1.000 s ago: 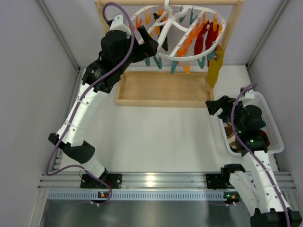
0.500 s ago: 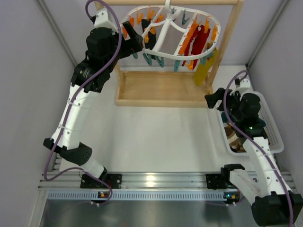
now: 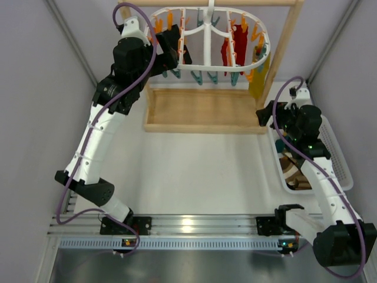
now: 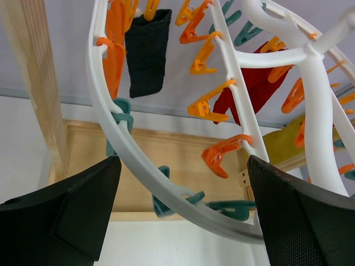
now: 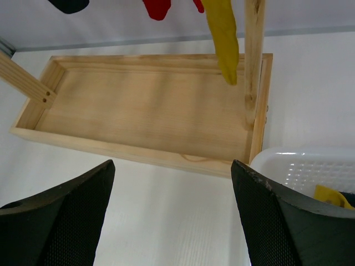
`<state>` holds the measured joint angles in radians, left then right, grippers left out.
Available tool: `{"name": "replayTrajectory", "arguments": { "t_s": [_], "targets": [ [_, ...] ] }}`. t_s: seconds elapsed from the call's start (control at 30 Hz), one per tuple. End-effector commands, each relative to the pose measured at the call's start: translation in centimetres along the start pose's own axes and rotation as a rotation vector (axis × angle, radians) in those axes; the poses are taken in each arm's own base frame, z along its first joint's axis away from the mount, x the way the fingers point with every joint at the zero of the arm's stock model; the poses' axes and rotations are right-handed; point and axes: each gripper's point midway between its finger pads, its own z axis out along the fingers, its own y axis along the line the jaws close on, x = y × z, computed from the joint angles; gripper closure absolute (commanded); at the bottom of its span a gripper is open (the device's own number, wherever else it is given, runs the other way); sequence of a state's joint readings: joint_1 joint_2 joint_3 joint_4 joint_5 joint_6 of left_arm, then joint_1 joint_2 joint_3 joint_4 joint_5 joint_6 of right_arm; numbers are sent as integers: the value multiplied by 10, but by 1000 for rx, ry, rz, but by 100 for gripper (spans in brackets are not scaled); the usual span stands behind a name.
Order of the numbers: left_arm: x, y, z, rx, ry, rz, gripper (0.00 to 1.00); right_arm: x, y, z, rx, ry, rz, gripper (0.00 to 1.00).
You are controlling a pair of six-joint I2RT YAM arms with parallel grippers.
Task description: Remove the socks clipped to the hanger
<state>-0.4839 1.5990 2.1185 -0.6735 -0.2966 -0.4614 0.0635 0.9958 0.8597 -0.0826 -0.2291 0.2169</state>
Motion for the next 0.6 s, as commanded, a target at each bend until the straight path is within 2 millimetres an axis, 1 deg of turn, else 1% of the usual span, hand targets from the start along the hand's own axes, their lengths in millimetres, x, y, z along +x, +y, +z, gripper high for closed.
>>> {"name": "replayTrajectory", "arguments": {
  "t_s": [0.0,0.1,0.27,0.43,0.57],
  "targets": [
    [-17,6,-2,-16,-58,3,1,-31,9,-3,-23,-103,-24,18],
    [-18,9,3,-25,-60,7,1,-25,7,-2,-18,-93,-19,18],
    [-23,14,10,-34,-67,15,1,-24,4,0,-4,-89,-18,18],
    [-25,28,22,-54,-63,4,1,-23,4,-2,-5,-90,-13,18],
    [-27,37,34,-65,-61,-1,1,-18,0,0,5,-76,-9,18]
  ]
}}
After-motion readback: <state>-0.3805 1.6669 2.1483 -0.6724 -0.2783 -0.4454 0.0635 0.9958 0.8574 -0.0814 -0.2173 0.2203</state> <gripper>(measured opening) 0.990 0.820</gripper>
